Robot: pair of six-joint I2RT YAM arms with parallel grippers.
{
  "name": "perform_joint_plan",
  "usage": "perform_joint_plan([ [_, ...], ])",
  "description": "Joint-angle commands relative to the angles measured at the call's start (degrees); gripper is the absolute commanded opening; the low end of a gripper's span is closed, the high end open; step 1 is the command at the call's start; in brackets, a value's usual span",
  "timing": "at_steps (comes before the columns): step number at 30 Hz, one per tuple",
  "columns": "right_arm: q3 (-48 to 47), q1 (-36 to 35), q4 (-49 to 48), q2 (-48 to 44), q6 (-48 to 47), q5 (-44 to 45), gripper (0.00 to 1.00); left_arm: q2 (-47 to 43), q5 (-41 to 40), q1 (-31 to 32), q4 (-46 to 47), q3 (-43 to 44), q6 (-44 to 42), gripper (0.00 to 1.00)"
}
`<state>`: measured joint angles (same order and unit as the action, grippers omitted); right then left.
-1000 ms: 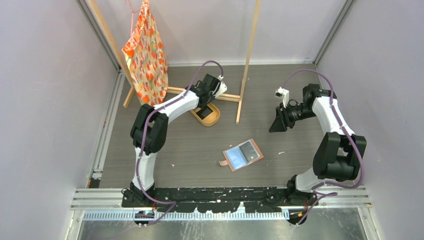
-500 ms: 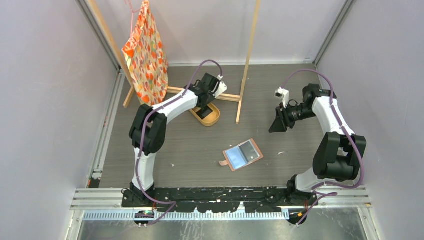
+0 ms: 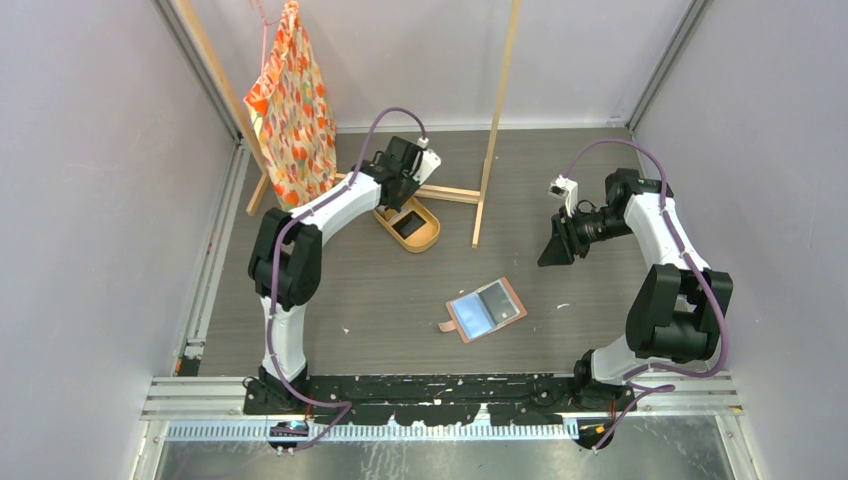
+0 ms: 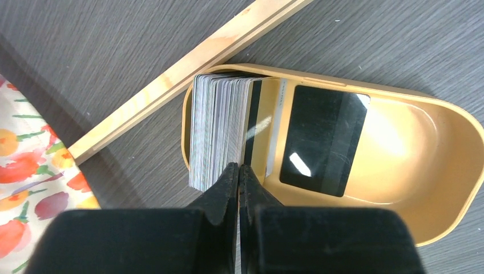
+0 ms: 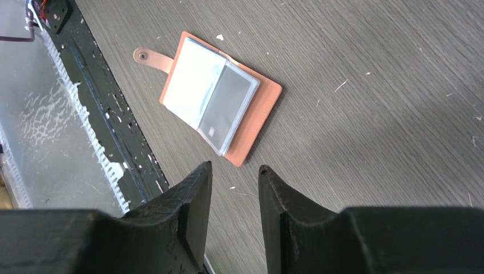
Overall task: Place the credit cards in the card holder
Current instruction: Pick up the credit card from the storage box.
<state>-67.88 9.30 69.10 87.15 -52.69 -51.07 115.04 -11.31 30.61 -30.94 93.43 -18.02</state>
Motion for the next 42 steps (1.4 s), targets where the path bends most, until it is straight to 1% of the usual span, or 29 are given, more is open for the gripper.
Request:
perform_joint_plan([
  [1,-1.27,0.19,1.09,0.14,-1.45,-1.84,0.41,-2.15,3.64,-0.99,-0.39,1.97,1.94,0.01],
  [4,-1.29,0.19,1.16,0.13,-1.54,-1.89,0.41,-1.14,4.23,-1.0,-1.3,2.79,1.69,0.07],
  [11,-1.29,0.19,1.34,0.32,-1.72,-1.93,0.41,-0.26,3.42,-0.99,-2.15,3.43,1.1,0.11],
  [12,-1.32,0.19,1.35,0.3,-1.72,-2.01,0.41,-0.4,3.33,-0.99,-1.87,3.16,1.11,0.1],
  [14,-1.36,0.18,1.3,0.3,-1.72,-2.02,0.41,-0.78,3.27,-0.99,-1.47,2.92,1.09,0.03],
  [15,-1.3,0.19,1.41,0.31,-1.72,-2.02,0.41,-0.89,3.18,-0.99,-1.18,2.63,1.06,0.01],
  [19,-1.38,0.19,1.39,0.3,-1.81,-2.01,0.41,-1.41,3.66,-0.99,-0.72,2.11,0.87,0.01],
  [21,-1.36,0.19,1.46,0.45,-1.81,-2.01,0.41,-1.57,4.23,-0.87,-0.45,1.79,0.22,0.07],
  [22,-1.38,0.17,1.55,0.44,-1.81,-2.02,0.41,-1.53,3.79,-0.76,-0.11,1.53,-0.09,0.16],
  [23,-1.38,0.19,1.54,0.48,-1.85,-2.02,0.41,-1.33,2.75,-0.65,0.44,1.19,-0.49,0.3],
  [24,-1.46,0.15,1.71,0.62,-1.93,-2.02,0.41,-1.08,1.4,-0.64,1.0,0.89,-0.87,0.41],
  [25,-1.52,0.19,1.94,0.8,-2.04,-2.08,0.41,-0.71,0.13,-0.64,1.31,0.62,-1.67,0.49],
  [26,-1.58,0.19,2.03,0.82,-2.23,-2.23,0.41,-0.25,-1.37,-0.64,1.72,0.43,-2.35,0.62],
  [27,-1.63,0.19,2.17,0.91,-2.32,-2.32,0.41,0.34,-2.57,-0.64,2.07,0.36,-2.82,0.69],
  [30,-1.69,0.15,2.31,1.09,-2.48,-2.59,0.41,1.79,-3.53,-0.64,2.46,0.65,-4.37,0.78],
  [33,-1.82,0.08,2.76,1.27,-2.81,-2.8,0.41,3.43,-3.58,-0.83,2.07,1.87,-5.69,0.81],
  [39,-1.91,0.1,2.95,1.45,-3.04,-3.07,0.41,8.07,-3.08,-2.22,-2.34,6.01,-6.36,0.81],
  [42,-2.0,0.1,3.11,1.39,-3.2,-3.15,0.41,6.94,-4.37,-2.22,-0.68,4.78,-5.92,0.78],
])
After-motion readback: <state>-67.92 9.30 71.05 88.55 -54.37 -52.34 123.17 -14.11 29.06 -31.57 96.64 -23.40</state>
